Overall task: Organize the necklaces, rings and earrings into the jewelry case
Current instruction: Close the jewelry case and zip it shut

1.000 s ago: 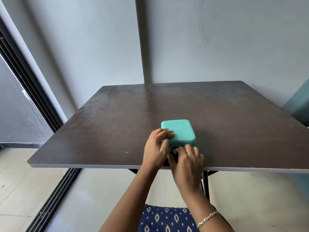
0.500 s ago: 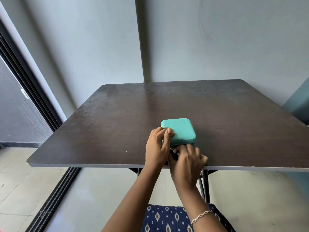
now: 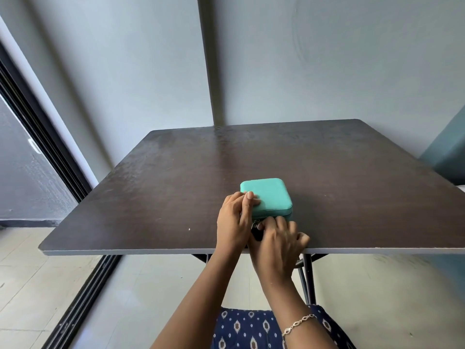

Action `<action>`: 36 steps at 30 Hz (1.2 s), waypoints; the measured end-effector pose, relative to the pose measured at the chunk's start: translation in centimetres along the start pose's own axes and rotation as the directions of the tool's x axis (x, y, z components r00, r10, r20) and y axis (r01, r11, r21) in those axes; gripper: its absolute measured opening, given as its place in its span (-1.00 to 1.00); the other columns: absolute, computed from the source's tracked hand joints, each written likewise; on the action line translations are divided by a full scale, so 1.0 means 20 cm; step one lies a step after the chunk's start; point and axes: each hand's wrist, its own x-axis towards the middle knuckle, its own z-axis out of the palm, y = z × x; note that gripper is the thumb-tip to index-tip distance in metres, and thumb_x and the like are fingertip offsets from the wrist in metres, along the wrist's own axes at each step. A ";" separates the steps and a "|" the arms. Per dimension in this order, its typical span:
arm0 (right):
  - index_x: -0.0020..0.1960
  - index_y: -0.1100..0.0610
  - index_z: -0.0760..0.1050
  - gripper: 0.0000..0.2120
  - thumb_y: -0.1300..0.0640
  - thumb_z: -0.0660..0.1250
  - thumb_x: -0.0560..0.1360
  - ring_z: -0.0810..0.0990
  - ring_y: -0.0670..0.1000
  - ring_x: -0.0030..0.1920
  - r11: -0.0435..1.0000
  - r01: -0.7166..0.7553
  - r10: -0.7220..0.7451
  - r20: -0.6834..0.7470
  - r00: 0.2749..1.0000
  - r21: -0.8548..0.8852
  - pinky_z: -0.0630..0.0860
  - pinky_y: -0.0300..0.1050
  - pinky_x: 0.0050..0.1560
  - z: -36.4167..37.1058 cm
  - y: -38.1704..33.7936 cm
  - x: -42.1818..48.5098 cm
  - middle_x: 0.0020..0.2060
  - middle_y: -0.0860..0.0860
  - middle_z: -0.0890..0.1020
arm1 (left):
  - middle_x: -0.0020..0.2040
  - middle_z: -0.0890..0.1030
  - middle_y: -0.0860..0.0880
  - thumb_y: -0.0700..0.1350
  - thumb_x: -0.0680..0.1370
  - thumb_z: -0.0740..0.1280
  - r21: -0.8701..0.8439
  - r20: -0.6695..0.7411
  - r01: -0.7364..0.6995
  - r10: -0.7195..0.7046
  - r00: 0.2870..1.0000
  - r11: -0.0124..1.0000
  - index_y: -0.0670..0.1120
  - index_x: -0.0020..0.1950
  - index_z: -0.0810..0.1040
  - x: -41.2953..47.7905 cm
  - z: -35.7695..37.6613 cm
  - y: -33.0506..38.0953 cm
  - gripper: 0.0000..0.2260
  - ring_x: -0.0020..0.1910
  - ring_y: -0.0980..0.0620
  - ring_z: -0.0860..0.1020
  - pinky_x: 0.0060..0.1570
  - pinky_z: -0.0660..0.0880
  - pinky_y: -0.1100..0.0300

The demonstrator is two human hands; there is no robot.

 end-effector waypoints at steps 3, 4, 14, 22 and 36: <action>-0.33 0.11 0.48 -0.74 -0.04 0.47 0.26 0.51 0.16 -0.26 0.999 -0.037 0.038 0.043 0.998 -0.002 0.33 0.00 -0.19 0.00 -0.02 0.01 -0.35 0.06 0.57 | -0.07 0.67 -0.01 0.23 0.48 -0.03 -0.004 0.011 -0.001 0.001 1.000 1.000 -0.16 -0.11 0.67 0.01 -0.01 0.00 -0.39 0.00 0.18 0.47 0.00 0.39 0.35; -0.32 0.11 0.48 -0.75 -0.03 0.47 0.26 0.52 0.16 -0.26 0.999 -0.040 0.040 0.048 0.998 0.001 0.35 0.00 -0.19 0.00 -0.02 0.01 -0.34 0.07 0.57 | -0.07 0.67 -0.01 0.22 0.48 -0.03 0.000 0.011 -0.004 0.004 1.000 1.000 -0.16 -0.11 0.68 0.01 -0.01 0.00 -0.39 0.00 0.16 0.48 0.00 0.40 0.31; -0.30 0.11 0.51 -0.90 0.12 0.28 0.36 0.52 0.13 -0.32 0.988 0.083 -0.076 -0.060 0.995 0.131 0.34 -0.08 -0.28 -0.02 0.06 0.01 -0.37 0.02 0.56 | -0.09 0.65 0.01 0.11 0.45 0.23 0.209 0.060 -0.094 0.083 0.995 0.973 -0.15 -0.17 0.63 0.01 -0.01 -0.02 -0.65 -0.02 0.00 0.54 0.05 0.35 0.36; -0.36 0.14 0.44 -0.84 0.15 0.28 0.39 0.47 0.14 -0.36 0.979 0.063 -0.045 -0.099 0.994 0.193 0.27 -0.12 -0.31 -0.07 0.25 0.06 -0.41 0.05 0.52 | -0.09 0.66 -0.01 -0.02 0.44 0.31 0.236 0.059 -0.097 0.085 0.995 0.967 -0.15 -0.19 0.62 0.01 -0.01 0.00 -0.79 -0.05 -0.04 0.56 0.30 0.21 0.19; -0.34 0.19 0.44 -0.81 0.28 0.40 0.39 0.47 0.19 -0.36 0.979 0.018 -0.014 -0.023 1.000 0.203 0.32 -0.07 -0.35 -0.12 0.36 0.17 -0.39 0.11 0.51 | -0.24 0.56 -0.06 -0.13 0.45 0.30 0.446 0.188 -0.289 0.227 0.956 0.847 -0.07 -0.09 0.68 0.05 -0.03 0.02 -0.84 -0.20 -0.16 0.52 0.23 0.32 -0.02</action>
